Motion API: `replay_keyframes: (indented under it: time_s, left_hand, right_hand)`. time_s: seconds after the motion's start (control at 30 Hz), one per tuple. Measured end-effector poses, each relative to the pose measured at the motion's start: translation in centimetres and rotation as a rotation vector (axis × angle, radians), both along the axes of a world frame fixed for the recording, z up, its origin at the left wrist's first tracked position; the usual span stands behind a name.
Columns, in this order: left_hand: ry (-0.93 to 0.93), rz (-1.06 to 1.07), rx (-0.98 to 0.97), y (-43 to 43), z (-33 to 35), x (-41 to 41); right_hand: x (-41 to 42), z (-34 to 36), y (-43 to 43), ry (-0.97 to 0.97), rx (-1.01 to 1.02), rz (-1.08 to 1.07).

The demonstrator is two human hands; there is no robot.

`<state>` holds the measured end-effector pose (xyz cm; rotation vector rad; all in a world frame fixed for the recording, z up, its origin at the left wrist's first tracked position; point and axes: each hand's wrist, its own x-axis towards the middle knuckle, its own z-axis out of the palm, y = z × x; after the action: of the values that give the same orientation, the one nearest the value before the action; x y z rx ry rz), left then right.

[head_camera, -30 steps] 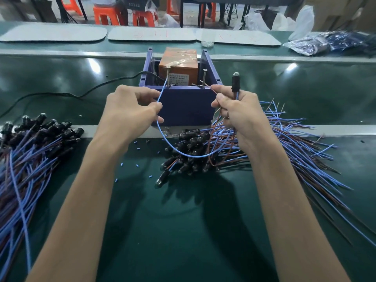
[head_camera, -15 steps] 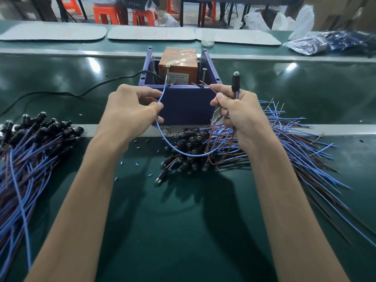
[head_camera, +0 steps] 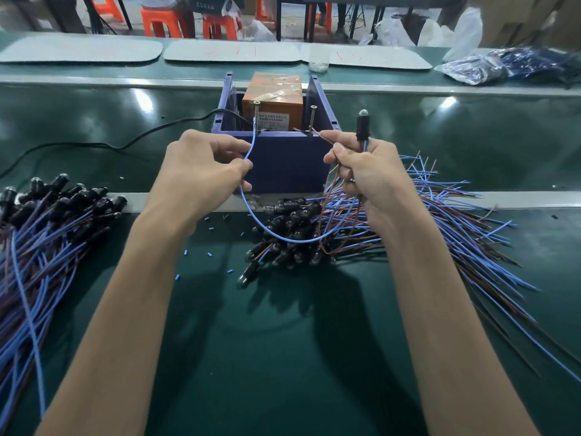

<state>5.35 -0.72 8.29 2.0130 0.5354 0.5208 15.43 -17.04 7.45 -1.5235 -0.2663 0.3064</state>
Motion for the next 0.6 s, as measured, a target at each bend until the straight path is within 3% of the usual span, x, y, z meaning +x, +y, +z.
replay_keyframes:
  time_s: [0.6]
  left_hand:
    - [0.011, 0.005, 0.002, 0.17, 0.52, -0.34]
  right_hand:
    - [0.09, 0.27, -0.38, -0.009, 0.018, 0.027]
